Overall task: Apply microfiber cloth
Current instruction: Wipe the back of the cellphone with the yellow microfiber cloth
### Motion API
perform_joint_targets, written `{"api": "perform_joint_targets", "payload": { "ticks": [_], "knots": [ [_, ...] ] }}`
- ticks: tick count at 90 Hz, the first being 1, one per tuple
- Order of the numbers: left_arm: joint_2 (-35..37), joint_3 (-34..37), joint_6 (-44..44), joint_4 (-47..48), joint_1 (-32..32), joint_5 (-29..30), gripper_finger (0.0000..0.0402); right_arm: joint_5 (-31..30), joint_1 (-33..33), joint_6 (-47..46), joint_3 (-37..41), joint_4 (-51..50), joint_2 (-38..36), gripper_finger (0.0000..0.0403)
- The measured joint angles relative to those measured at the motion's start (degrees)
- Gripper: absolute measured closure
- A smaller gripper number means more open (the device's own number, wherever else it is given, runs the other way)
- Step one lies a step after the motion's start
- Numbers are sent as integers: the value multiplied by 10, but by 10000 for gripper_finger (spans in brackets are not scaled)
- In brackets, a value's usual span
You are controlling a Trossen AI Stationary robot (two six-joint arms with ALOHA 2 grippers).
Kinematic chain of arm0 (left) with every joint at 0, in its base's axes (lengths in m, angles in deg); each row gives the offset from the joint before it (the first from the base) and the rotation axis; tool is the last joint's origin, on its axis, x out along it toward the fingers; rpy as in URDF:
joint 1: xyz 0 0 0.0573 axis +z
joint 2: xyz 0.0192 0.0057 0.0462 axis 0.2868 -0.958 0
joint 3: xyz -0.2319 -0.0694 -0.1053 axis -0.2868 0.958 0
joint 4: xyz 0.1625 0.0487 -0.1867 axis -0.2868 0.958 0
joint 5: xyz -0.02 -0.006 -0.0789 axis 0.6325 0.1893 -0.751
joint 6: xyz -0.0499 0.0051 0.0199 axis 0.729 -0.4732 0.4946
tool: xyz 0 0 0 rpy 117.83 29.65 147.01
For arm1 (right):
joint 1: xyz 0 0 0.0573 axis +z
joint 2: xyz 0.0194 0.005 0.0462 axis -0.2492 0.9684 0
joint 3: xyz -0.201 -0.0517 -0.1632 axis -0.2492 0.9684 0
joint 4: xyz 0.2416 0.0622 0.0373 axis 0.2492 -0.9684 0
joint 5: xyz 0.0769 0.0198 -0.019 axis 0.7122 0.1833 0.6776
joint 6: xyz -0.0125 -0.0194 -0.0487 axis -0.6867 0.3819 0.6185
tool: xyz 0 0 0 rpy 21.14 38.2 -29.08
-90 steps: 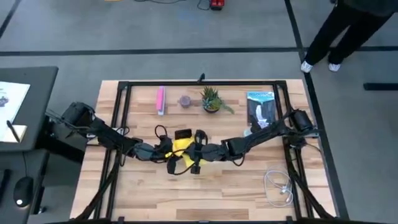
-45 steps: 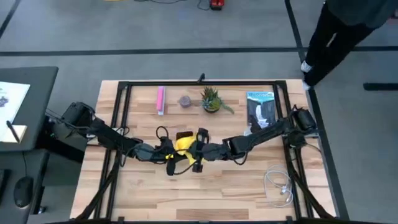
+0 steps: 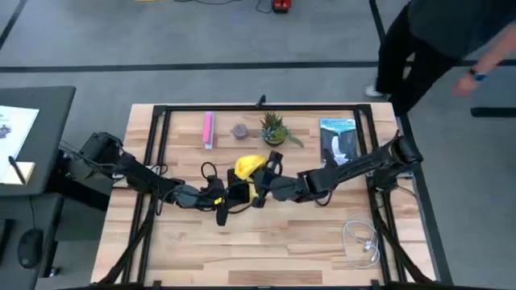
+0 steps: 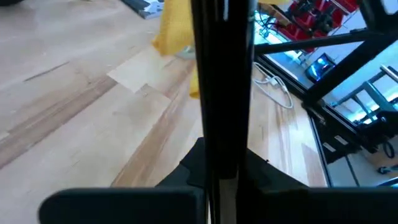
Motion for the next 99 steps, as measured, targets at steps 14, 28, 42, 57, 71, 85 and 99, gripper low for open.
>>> {"api": "perform_joint_targets", "payload": {
  "ticks": [14, 28, 42, 57, 71, 85, 99],
  "knots": [
    [0, 0, -2, 5, 0, -3, 391, 34, 16, -35, -2, -5, 28, 403],
    [-1, 0, -7, 6, 0, -3, 391, 76, 40, -62, 0, 15, 74, 403],
    [-1, 0, -7, 9, -1, -2, 391, 110, 44, -58, 0, 81, 115, 403],
    [0, 1, -1, 5, -1, 5, 391, 101, 36, -8, 1, 135, 120, 403],
    [1, -1, 7, 2, 1, 11, 391, 52, 29, 41, 0, 134, 92, 403],
    [0, -1, 10, 9, 0, 1, 391, 46, 27, 51, -2, 138, 83, 403],
    [0, 0, 11, 9, 0, 0, 391, 123, 27, 9, -2, 69, 84, 403]
  ]
}}
